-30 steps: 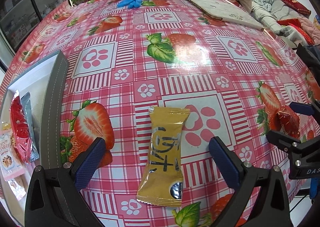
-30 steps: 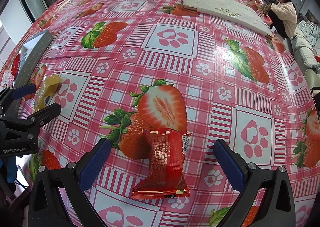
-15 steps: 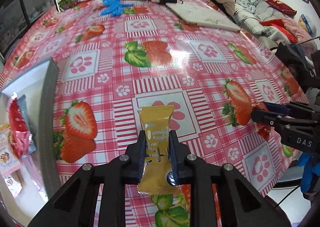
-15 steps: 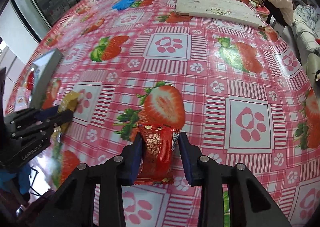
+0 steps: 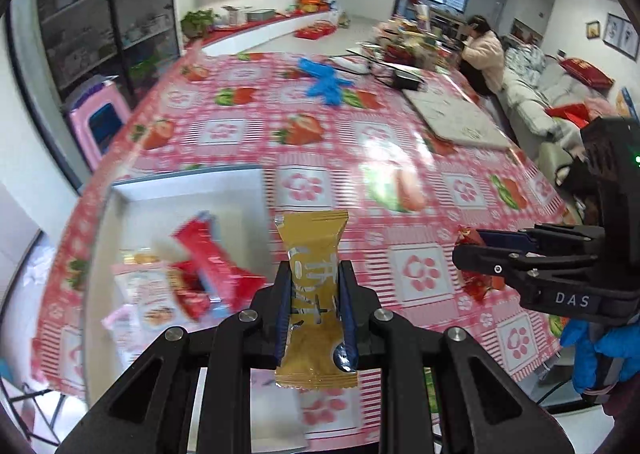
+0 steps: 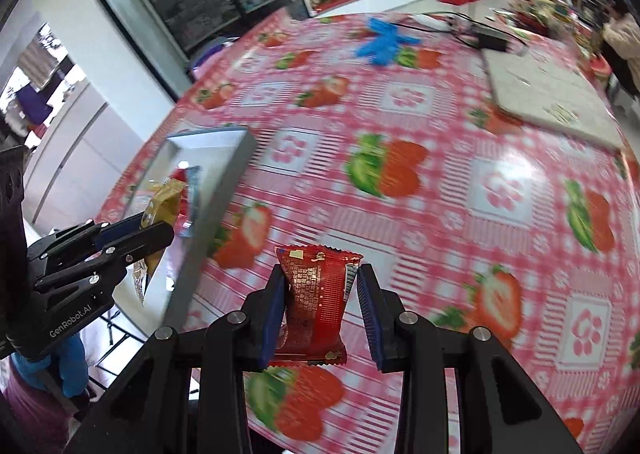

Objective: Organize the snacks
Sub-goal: 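Carry the gold packet with left tool while right carries red-gold packet over the tray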

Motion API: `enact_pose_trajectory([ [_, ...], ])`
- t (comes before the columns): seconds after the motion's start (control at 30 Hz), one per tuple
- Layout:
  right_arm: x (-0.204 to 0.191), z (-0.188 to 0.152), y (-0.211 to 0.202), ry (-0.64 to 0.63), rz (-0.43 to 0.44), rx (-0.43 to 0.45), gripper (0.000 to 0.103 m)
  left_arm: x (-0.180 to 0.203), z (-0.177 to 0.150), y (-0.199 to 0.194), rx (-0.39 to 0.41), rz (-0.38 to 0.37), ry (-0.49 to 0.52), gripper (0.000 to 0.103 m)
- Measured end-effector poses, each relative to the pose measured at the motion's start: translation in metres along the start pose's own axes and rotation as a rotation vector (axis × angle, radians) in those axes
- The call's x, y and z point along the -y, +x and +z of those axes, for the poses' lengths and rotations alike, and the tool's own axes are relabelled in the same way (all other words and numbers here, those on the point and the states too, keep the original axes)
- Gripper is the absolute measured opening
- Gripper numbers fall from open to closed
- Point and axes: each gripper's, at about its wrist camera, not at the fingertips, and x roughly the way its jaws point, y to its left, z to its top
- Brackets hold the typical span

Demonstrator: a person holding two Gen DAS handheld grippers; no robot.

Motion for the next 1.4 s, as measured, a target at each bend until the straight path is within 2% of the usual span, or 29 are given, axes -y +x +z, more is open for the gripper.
enact_pose_trajectory([
  [0.17,-0.060,0.027,0.026,-0.082,0.109,-0.042,0.037,-0.053,-0.009,-0.012,-0.013,0.082,-0.045,0.024],
  [0.3,-0.109,0.036,0.058,-0.148,0.184,-0.103,0.037,-0.088,-0.027,0.001,-0.064,0.124,-0.091,0.024],
  [0.4,-0.141,0.039,0.098,-0.195,0.181,-0.173,0.037,-0.109,-0.040,0.010,-0.097,0.126,-0.145,0.024],
  [0.47,-0.156,0.042,0.114,-0.252,0.119,-0.185,0.037,-0.120,-0.047,0.014,-0.110,0.118,-0.171,0.024],
  [0.53,-0.158,0.049,0.112,-0.288,0.053,-0.147,0.042,-0.126,-0.050,0.016,-0.113,0.118,-0.176,0.024],
  [0.57,-0.153,0.054,0.108,-0.280,0.029,-0.133,0.060,-0.128,-0.050,0.018,-0.115,0.117,-0.176,0.024],
  [0.6,-0.148,0.057,0.105,-0.270,0.012,-0.120,0.074,-0.129,-0.050,0.019,-0.112,0.116,-0.178,0.024],
  [0.63,-0.138,0.060,0.102,-0.255,-0.033,-0.101,0.075,-0.130,-0.049,0.021,-0.109,0.114,-0.180,0.024],
  [0.7,-0.116,0.060,0.107,-0.228,-0.109,-0.122,0.074,-0.130,-0.048,0.024,-0.108,0.105,-0.188,0.024],
  [0.83,-0.081,0.047,0.128,-0.109,-0.083,-0.212,0.074,-0.129,-0.048,0.032,-0.115,0.107,-0.193,0.024],
  [0.9,-0.076,0.040,0.140,-0.084,-0.056,-0.236,0.068,-0.129,-0.047,0.034,-0.117,0.115,-0.191,0.024],
  [0.97,-0.084,0.037,0.148,-0.123,-0.052,-0.241,0.067,-0.129,-0.047,0.036,-0.118,0.125,-0.189,0.024],
  [1.03,-0.097,0.031,0.153,-0.215,-0.126,-0.226,0.052,-0.130,-0.045,0.038,-0.119,0.126,-0.194,0.024],
  [1.07,-0.099,0.030,0.153,-0.238,-0.158,-0.217,0.031,-0.130,-0.044,0.038,-0.119,0.126,-0.197,0.025],
  [1.17,-0.089,0.038,0.146,-0.181,-0.134,-0.216,0.029,-0.132,-0.041,0.041,-0.117,0.125,-0.196,0.024],
  [1.27,-0.081,0.049,0.128,-0.139,-0.089,-0.179,0.029,-0.133,-0.038,0.043,-0.119,0.124,-0.195,0.025],
  [1.4,-0.101,0.068,0.106,-0.150,0.006,-0.136,0.029,-0.132,-0.035,0.044,-0.119,0.126,-0.194,0.025],
])
